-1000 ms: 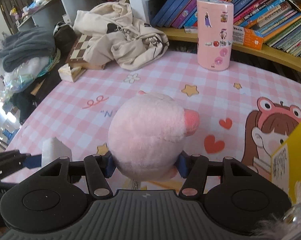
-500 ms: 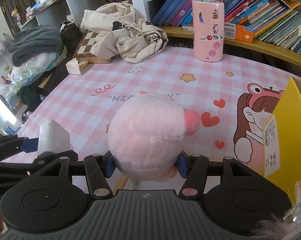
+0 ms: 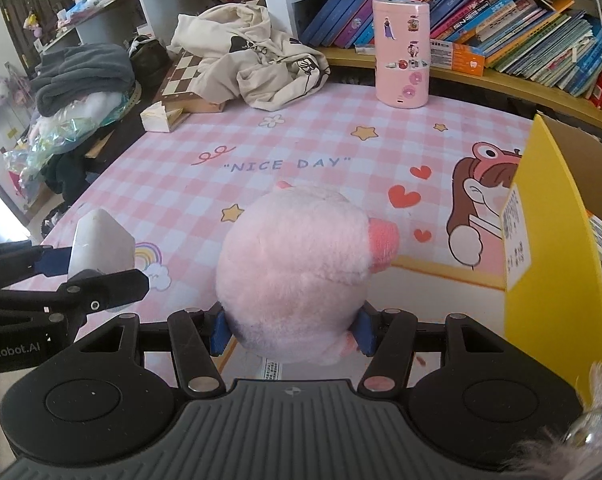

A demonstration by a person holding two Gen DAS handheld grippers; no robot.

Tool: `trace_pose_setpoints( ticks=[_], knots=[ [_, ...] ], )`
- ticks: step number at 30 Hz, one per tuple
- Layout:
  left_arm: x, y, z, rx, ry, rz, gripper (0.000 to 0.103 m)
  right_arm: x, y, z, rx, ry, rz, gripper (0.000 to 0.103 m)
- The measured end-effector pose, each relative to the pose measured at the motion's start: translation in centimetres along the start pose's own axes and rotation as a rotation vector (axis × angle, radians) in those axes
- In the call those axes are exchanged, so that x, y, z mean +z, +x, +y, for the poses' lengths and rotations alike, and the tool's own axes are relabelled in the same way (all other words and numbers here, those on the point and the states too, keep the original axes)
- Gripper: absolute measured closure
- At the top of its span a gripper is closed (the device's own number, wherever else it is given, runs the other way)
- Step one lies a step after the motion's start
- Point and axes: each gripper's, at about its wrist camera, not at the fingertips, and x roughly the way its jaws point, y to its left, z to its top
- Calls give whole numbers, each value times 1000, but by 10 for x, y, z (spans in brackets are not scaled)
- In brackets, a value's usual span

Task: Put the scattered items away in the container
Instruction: 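Lift the charger and plush pig and carry them over the yellow box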

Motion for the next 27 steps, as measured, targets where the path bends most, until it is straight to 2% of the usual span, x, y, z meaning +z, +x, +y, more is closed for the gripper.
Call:
trace_pose_setpoints(
  ticks=[13,27],
  knots=[
    [-16,-37,-11,-20,44,-35,48,-31,-33,14,-14,1,-35,48],
    [-37,-60,-23,-69,85,-38,48,-68,-65,19,-40,47,-42,48]
  ],
)
